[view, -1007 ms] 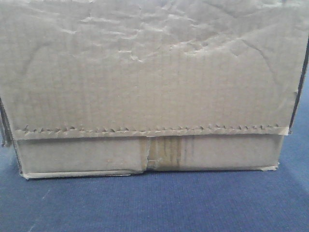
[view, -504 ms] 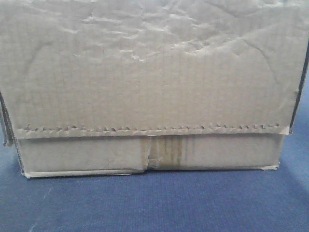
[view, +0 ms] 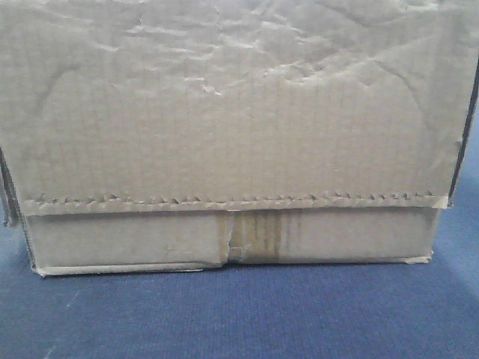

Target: Stack two boxes on right shelf middle

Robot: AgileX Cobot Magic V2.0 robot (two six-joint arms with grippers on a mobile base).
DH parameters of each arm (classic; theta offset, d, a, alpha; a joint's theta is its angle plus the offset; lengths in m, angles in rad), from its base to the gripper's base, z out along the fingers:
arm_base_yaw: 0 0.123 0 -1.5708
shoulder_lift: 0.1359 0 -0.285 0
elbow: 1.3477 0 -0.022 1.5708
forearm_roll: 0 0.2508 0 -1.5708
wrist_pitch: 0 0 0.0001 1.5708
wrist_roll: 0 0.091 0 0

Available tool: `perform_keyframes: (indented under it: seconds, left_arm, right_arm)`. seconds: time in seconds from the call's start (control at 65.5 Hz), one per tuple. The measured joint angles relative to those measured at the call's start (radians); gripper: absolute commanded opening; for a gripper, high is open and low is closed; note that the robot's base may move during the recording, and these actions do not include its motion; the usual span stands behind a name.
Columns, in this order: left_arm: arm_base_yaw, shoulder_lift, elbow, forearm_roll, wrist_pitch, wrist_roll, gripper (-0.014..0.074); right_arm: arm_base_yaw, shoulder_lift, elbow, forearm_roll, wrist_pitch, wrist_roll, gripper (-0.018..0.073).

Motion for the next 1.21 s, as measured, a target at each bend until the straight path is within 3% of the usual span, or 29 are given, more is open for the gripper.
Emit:
perform_keyframes:
  seconds: [0.412,0.519,0.611,0.656,0.824,0.855,1.206]
  left_arm:
    - [0.0,0.109,0.006,0.047,-0.004,-0.023,0.0598]
    - [0.0,0.119,0.022,0.064,-0.006,-0.034,0.0571]
    - [0.0,0.119,0.036,0.084,-0.006,-0.052,0.0466]
    - [0.0,0.119,0.042,0.099,-0.006,-0.058,0.038]
    - [0.0,0.119,0.048,0.099,-0.01,-0.078,-0.0055]
    - [-0.003,0.119,0.048,0.093,-0.012,-0.078,-0.0109]
    - [-0.005,0.119,0.044,0.09,-0.014,-0.104,-0.0111]
  right_arm:
    - [0.0,0.121,-0.002,0.006,-0.004,0.0,0.0566]
    - [0.0,0.137,-0.002,0.006,-0.006,0.0,0.0491]
    - [0.0,0.14,-0.002,0.006,-0.012,0.0,0.0345]
    - [0.0,0.14,-0.002,0.006,-0.017,0.0,0.0228]
    - [0.002,0.14,-0.002,0.018,-0.027,0.0,-0.017]
    - [0.002,0.14,-0.002,0.018,-0.028,0.0,-0.0164]
    - [0.008,0.143,-0.01,0.023,-0.03,0.002,-0.0153]
